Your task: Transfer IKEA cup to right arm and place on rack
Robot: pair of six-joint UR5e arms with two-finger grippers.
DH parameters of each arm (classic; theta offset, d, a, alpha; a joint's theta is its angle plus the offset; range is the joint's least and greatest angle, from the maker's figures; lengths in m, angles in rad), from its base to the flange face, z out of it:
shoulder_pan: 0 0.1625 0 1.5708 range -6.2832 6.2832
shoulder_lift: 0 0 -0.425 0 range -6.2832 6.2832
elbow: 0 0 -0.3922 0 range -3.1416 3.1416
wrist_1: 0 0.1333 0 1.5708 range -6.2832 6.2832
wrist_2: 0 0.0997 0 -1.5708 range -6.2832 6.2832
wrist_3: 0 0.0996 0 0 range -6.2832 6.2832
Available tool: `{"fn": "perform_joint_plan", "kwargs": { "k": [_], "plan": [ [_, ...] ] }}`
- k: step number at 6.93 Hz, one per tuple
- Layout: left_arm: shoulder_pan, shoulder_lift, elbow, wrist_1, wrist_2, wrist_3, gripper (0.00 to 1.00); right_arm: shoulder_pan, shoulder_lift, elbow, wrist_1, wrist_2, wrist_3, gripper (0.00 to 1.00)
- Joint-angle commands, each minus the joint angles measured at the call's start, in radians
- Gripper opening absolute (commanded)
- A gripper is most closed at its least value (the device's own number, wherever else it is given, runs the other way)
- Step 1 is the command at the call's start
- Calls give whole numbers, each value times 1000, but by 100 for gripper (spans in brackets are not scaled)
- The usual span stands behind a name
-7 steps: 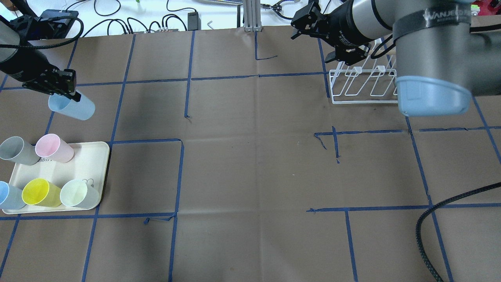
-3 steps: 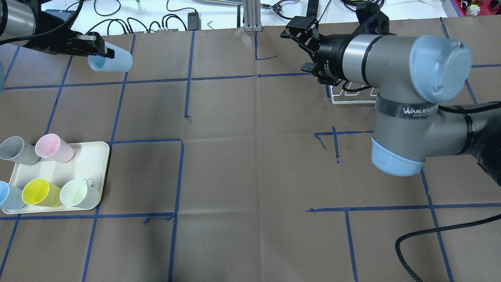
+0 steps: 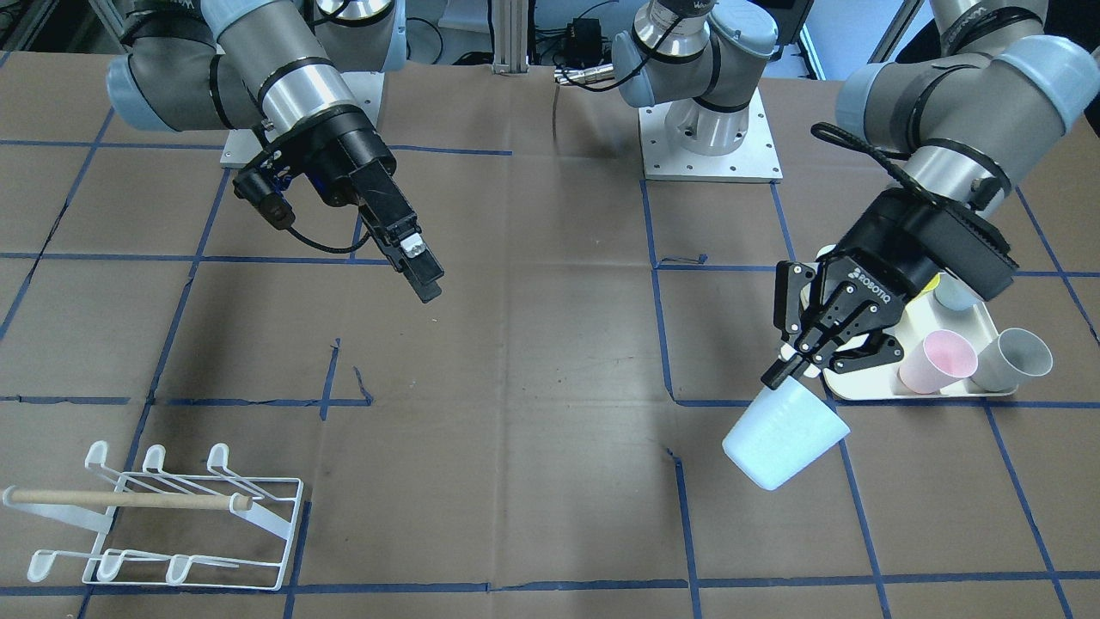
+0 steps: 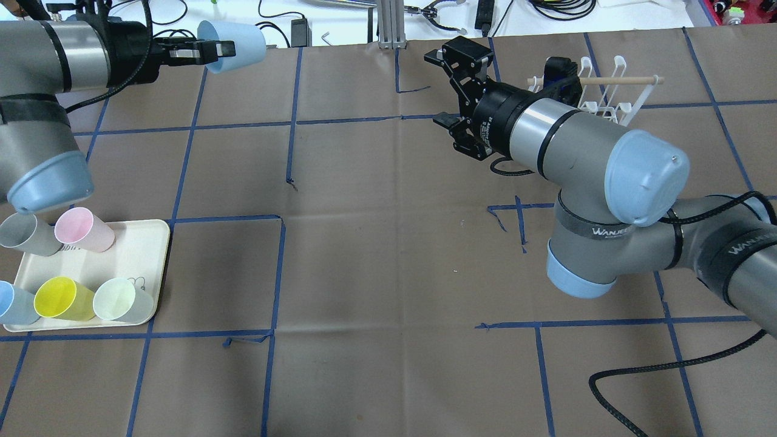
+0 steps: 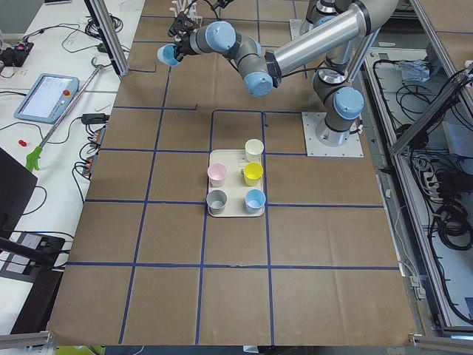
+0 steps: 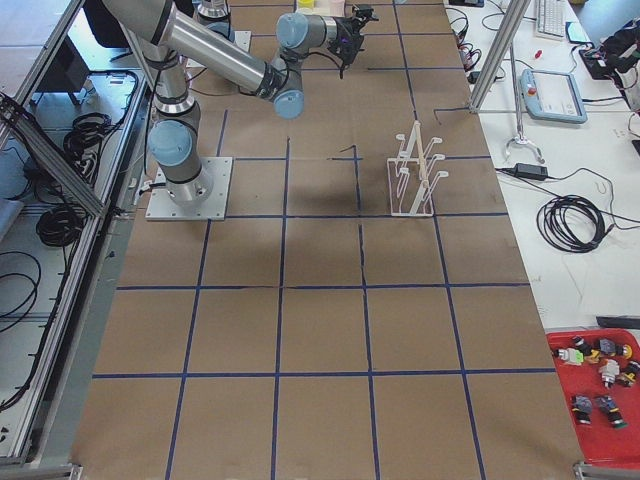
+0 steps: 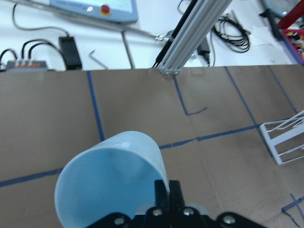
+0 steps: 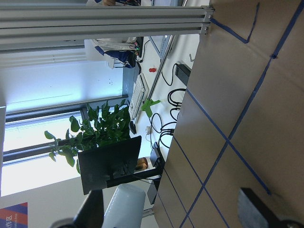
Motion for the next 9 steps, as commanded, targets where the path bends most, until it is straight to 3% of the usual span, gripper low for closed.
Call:
{"fn": "perform_joint_plan", "kwargs": {
  "k": [1,3,5,7,9],
  "plan": [
    [-18,-9,-163,310,-136,10,0,18,43,-5,-54,-21,25,100],
    [-67,-46,-251,541,-190,13,0,20,49,-7,-52,-83,19,100],
    [-92,-147,-250,707,-256,6,0,31,61,-6,-49,-86,38,100],
    [-184,-144,-244,725,-233,-22,0,63,65,-10,-46,-169,46,100],
    [-193,-144,-244,728,-235,-22,0,109,73,-28,-43,-185,154,100]
  ]
}}
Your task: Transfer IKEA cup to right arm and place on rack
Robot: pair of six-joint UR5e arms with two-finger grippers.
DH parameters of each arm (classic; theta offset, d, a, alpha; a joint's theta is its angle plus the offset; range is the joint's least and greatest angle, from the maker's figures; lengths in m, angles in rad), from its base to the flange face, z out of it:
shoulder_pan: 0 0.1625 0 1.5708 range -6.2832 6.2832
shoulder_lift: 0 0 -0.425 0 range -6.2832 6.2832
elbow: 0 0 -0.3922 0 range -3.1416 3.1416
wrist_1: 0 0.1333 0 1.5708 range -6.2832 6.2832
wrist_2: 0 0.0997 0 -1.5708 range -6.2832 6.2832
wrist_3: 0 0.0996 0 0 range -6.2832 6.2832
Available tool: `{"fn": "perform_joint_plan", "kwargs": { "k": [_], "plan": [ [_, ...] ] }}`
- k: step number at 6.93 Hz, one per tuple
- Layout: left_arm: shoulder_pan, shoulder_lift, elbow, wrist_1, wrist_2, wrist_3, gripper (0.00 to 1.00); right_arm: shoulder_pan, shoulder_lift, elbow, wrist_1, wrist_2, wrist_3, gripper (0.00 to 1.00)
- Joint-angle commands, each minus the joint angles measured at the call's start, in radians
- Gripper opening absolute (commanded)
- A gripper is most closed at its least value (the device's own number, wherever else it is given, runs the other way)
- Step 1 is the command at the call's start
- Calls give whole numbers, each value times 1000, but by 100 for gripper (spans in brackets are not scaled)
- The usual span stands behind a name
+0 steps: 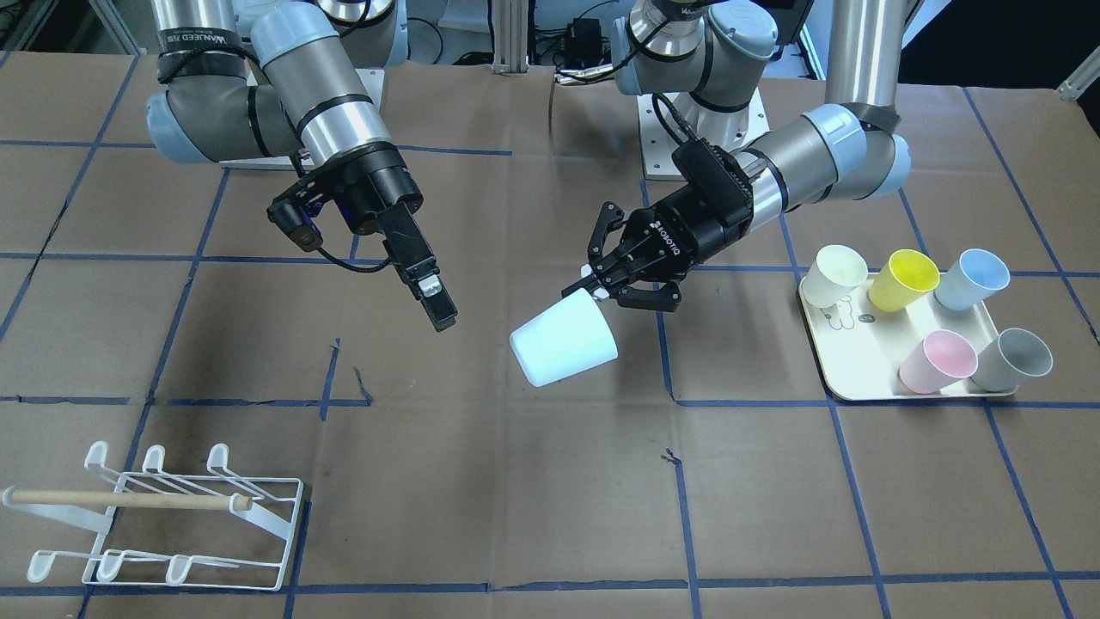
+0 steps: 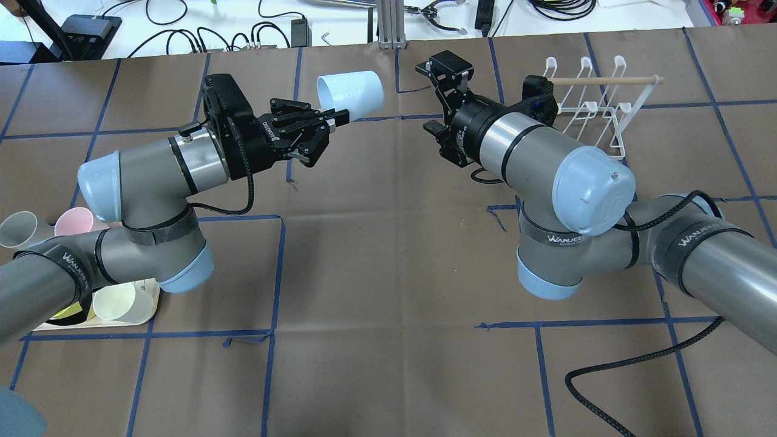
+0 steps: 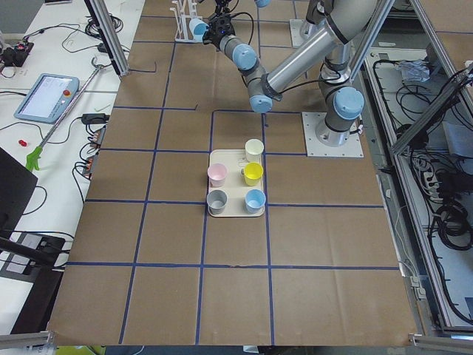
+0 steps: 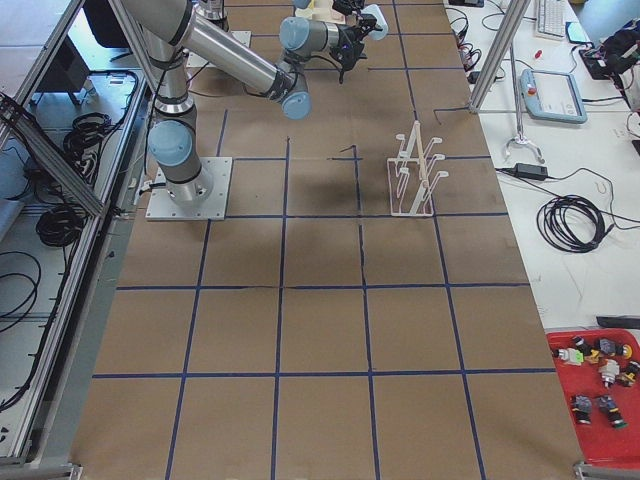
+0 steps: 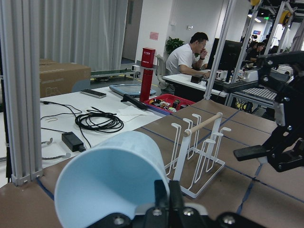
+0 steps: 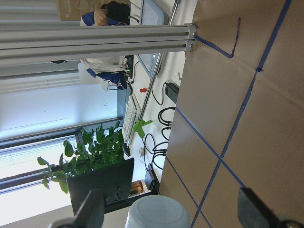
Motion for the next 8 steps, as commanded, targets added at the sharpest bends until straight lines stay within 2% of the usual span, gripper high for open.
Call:
{"fn": "perform_joint_plan", "kwargs": {
  "k": [1,5,8],
  "plan": [
    [-10,-3,1,9,1,-1,0,37,4,-26,1,-9,130,100],
    [-11,-4,-1,9,-1,-1,0,88,96,-99,-8,-10,213,99],
    [-11,-3,-1,10,1,-1,0,97,107,-107,-3,-12,210,99]
  ]
}}
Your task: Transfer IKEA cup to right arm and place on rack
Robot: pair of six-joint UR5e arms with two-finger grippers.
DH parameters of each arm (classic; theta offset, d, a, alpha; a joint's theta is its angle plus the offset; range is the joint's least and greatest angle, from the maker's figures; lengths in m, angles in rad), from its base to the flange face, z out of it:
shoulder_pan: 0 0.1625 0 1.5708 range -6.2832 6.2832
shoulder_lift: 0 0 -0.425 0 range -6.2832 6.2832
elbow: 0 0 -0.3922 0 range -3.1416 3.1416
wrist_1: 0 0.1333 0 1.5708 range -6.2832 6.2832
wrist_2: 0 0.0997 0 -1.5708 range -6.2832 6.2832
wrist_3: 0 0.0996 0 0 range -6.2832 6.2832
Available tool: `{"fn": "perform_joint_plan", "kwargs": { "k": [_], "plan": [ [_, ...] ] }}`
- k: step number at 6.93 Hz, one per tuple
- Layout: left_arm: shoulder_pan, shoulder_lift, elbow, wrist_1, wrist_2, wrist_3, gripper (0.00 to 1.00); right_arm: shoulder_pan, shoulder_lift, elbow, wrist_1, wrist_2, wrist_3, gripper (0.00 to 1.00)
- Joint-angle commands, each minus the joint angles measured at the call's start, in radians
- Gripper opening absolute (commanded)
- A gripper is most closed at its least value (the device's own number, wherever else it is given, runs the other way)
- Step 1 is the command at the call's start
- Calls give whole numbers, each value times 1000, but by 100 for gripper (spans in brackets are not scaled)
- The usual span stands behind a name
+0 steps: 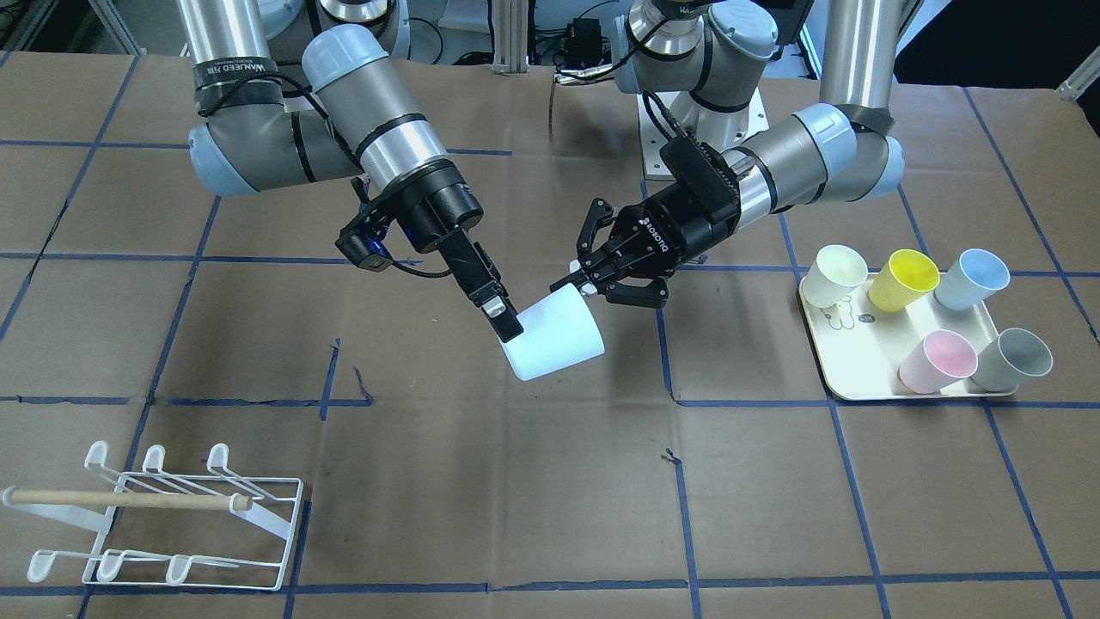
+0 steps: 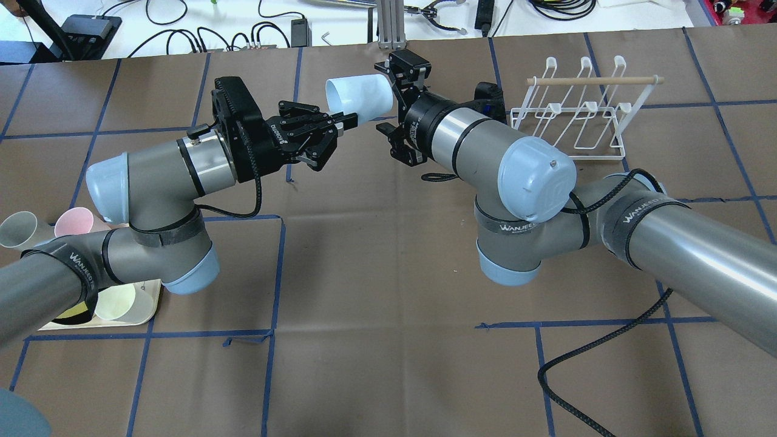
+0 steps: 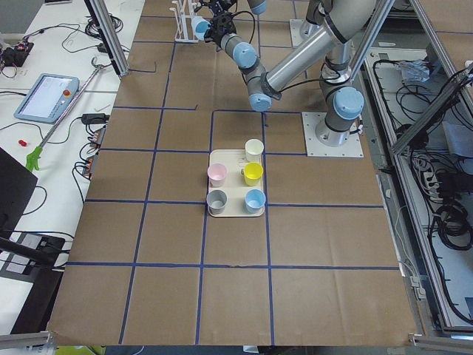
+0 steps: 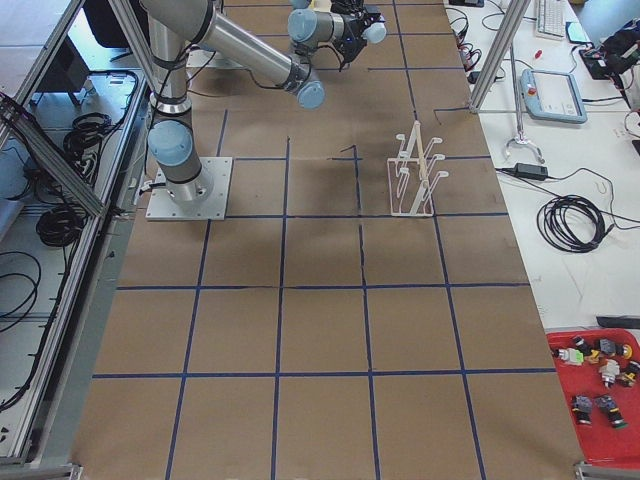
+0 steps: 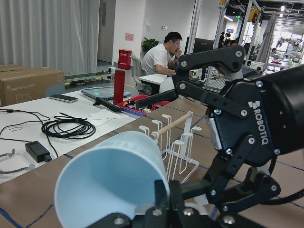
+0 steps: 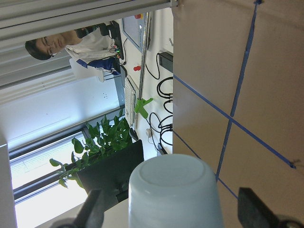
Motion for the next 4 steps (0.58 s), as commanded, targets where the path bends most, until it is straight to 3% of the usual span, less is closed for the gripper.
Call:
{"fn": "perform_joint_plan", "kwargs": {
  "k": [1,4],
  "plan": [
    [0,1,0,0,0,2,0,13,18,-18,5,2,0,99],
    [0,4,0,0,0,0,0,27,63,-69,8,0,0,99]
  ]
}}
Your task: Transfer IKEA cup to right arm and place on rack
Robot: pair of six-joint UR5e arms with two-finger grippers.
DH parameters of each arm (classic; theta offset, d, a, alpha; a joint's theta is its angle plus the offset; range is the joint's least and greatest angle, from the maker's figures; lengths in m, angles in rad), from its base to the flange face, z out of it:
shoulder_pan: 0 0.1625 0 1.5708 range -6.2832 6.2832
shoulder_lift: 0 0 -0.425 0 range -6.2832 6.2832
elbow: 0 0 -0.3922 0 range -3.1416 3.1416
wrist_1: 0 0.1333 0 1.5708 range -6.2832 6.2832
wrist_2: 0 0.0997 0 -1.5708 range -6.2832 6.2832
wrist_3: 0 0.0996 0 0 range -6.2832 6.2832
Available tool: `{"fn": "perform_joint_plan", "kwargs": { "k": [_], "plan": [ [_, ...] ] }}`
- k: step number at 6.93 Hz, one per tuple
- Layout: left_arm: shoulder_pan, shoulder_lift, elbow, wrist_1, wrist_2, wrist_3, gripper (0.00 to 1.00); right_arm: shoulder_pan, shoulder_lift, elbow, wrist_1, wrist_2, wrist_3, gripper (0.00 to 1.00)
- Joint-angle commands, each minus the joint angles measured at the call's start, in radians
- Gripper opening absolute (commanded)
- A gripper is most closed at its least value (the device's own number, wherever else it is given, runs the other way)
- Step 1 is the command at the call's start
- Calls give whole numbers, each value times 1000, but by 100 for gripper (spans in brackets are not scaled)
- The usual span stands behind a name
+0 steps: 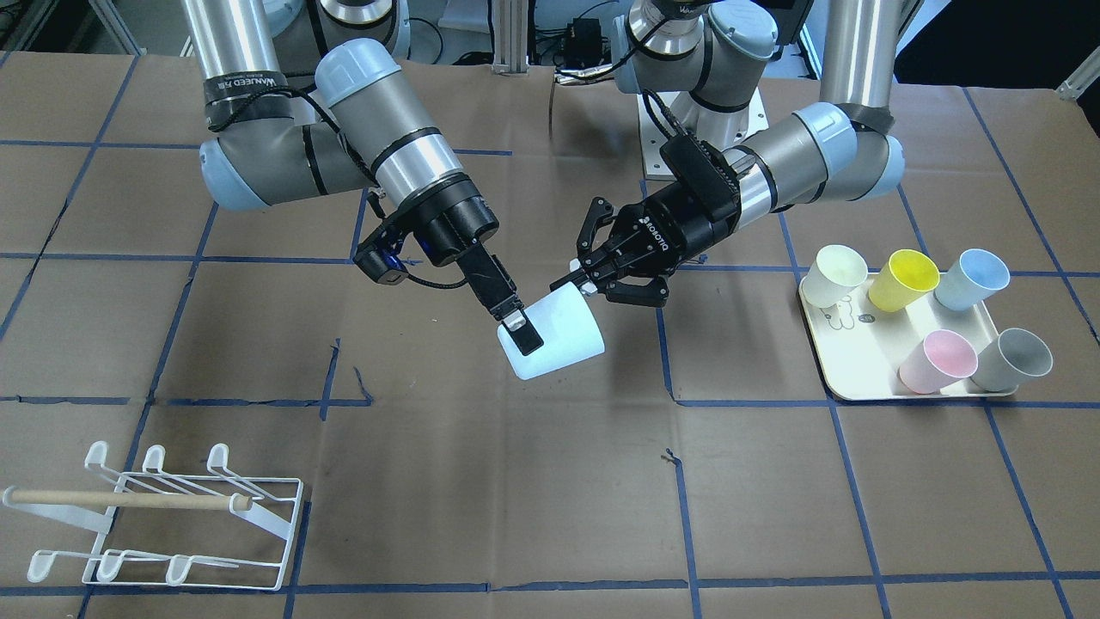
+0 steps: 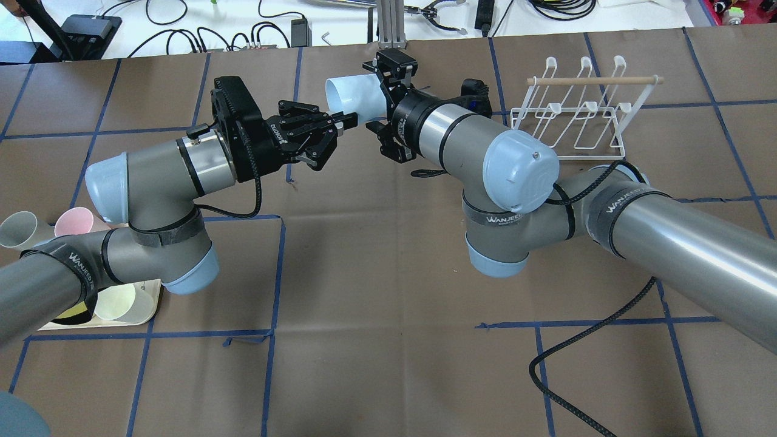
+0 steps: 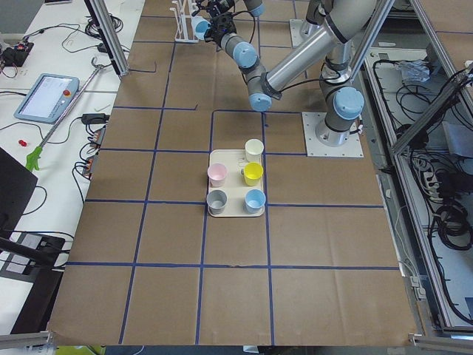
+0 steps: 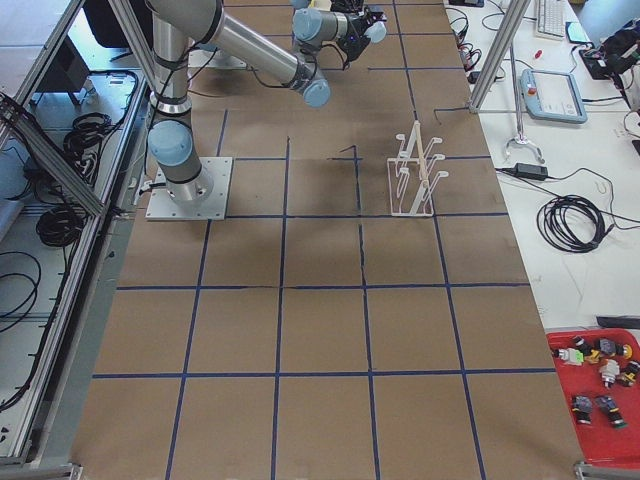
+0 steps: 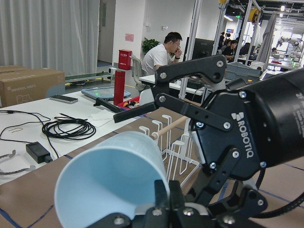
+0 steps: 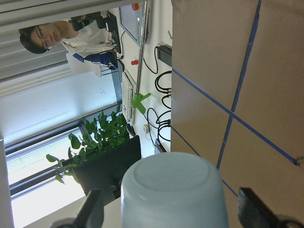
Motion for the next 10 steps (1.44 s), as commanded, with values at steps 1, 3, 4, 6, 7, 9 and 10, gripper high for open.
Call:
{"fn": "perform_joint_plan", "kwargs": {
  "k": [1,3,4,6,7,9,10],
  "plan": [
    [0,0,0,0,0,0,1,6,23,-26,1,0,2,99],
    [0,1,0,0,0,0,1,6,23,-23,1,1,0,98],
    [0,3,0,0,0,0,1,6,22,-24,1,1,0,96],
    [0,3,0,0,0,0,1,9,22,-24,3,4,-5,73],
    [0,3,0,0,0,-2,1,11,22,-24,3,4,-6,62],
    [0,13,2,0,2,-1,6,9,20,-24,4,9,-8,49],
    [0,15,3,2,2,0,12,9,20,-24,4,10,-8,47]
  ]
}}
